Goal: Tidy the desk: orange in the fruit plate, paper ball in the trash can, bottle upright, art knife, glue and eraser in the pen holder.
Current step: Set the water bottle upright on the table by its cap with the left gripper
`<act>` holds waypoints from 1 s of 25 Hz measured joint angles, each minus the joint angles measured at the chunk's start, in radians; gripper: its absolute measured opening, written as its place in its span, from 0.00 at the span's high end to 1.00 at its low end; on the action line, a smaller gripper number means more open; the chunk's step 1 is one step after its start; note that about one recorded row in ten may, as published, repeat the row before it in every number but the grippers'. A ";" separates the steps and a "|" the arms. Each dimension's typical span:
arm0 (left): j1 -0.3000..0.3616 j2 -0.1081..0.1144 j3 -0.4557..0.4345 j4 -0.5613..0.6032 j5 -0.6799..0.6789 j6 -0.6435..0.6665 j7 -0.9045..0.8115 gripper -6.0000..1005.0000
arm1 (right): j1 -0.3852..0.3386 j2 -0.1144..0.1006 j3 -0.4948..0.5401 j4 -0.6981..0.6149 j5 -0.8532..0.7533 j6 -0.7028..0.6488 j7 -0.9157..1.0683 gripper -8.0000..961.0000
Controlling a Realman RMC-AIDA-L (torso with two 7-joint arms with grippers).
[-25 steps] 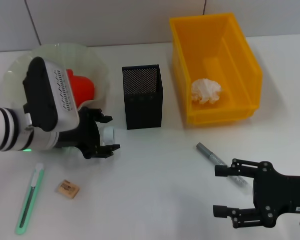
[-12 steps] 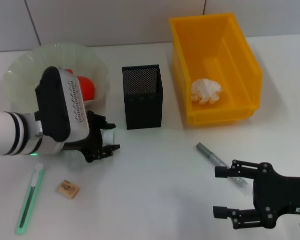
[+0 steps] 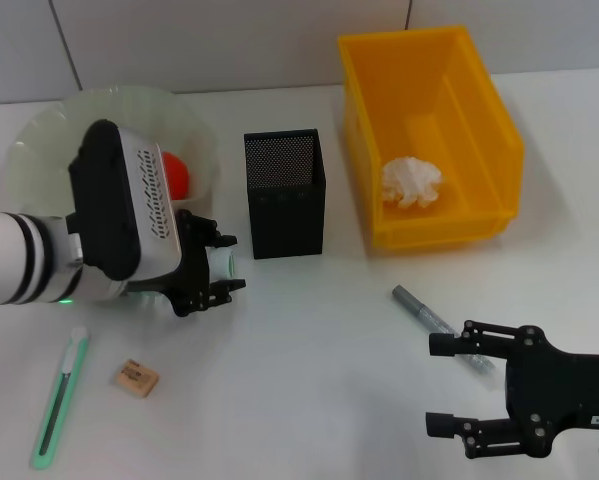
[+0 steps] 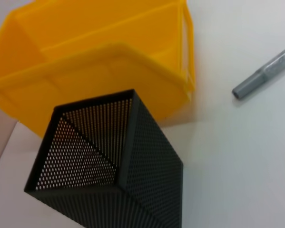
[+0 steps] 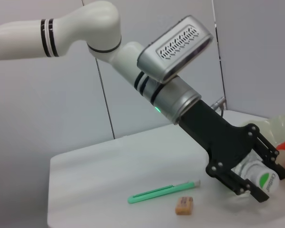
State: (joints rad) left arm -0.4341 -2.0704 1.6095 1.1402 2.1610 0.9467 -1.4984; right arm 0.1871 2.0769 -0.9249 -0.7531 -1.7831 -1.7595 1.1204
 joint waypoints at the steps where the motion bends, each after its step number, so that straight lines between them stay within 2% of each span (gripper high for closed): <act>1: 0.000 0.000 0.000 0.000 0.000 0.000 0.000 0.53 | 0.000 0.000 0.000 0.000 0.001 -0.001 0.000 0.15; 2: 0.000 0.000 0.000 0.000 0.000 0.000 0.000 0.53 | 0.000 0.000 0.000 0.000 0.001 -0.002 0.000 0.15; 4: 0.035 0.001 -0.012 0.081 0.006 0.056 -0.033 0.53 | 0.001 0.001 0.000 0.000 0.002 -0.002 0.000 0.15; 9: 0.056 0.001 -0.019 0.119 0.006 0.071 -0.049 0.53 | 0.004 0.002 0.000 0.000 0.003 -0.003 0.001 0.15; 10: 0.099 0.002 -0.044 0.186 0.003 0.087 -0.082 0.53 | 0.004 0.002 0.000 0.000 0.003 -0.003 0.001 0.15; 16: 0.115 0.001 -0.065 0.205 -0.002 0.100 -0.095 0.53 | 0.009 0.002 0.000 0.000 0.004 -0.003 0.001 0.15; 17: 0.132 0.002 -0.109 0.212 -0.060 0.128 -0.112 0.53 | 0.010 0.002 0.000 0.000 0.004 -0.003 0.001 0.15; 25: 0.172 0.002 -0.141 0.218 -0.158 0.133 -0.108 0.54 | 0.013 0.002 0.000 0.000 0.004 -0.004 0.001 0.15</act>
State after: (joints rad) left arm -0.2623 -2.0686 1.4680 1.3582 2.0031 1.0802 -1.6060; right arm 0.1996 2.0785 -0.9250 -0.7532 -1.7793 -1.7633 1.1214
